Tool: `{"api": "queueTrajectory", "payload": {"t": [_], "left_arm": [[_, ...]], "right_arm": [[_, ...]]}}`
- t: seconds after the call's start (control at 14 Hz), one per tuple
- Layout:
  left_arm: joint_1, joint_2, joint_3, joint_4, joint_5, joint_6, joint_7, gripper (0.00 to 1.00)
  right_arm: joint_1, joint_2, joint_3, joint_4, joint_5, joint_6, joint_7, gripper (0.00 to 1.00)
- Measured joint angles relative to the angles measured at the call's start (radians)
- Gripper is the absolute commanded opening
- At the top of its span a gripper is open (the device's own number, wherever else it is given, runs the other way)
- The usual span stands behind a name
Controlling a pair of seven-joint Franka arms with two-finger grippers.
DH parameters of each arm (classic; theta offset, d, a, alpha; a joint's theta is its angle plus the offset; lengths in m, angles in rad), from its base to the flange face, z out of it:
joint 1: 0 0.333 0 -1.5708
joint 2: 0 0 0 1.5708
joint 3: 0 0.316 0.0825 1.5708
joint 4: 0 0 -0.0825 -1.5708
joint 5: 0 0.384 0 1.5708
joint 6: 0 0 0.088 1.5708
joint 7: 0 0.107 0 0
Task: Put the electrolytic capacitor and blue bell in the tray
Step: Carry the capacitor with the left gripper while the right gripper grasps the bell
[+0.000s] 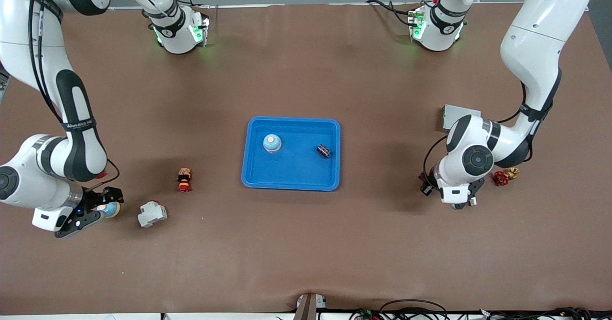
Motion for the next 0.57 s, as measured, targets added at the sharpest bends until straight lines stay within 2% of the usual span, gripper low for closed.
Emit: {"api": "queueTrajectory", "payload": {"t": [0.36,0.57], "left_arm": [[-0.016,-0.037,-0.127,0.011,0.000,-0.003,-0.117,0.00],[-0.099,-0.035,-0.148,0.044,0.000,-0.003,-0.199,0.00]], "right_arm": [[-0.037,0.053,0.000,0.028,0.000,0.001,-0.053,1.00],[-0.044,0.062,0.000,0.031,0.000,0.013,-0.062,1.00]]}}
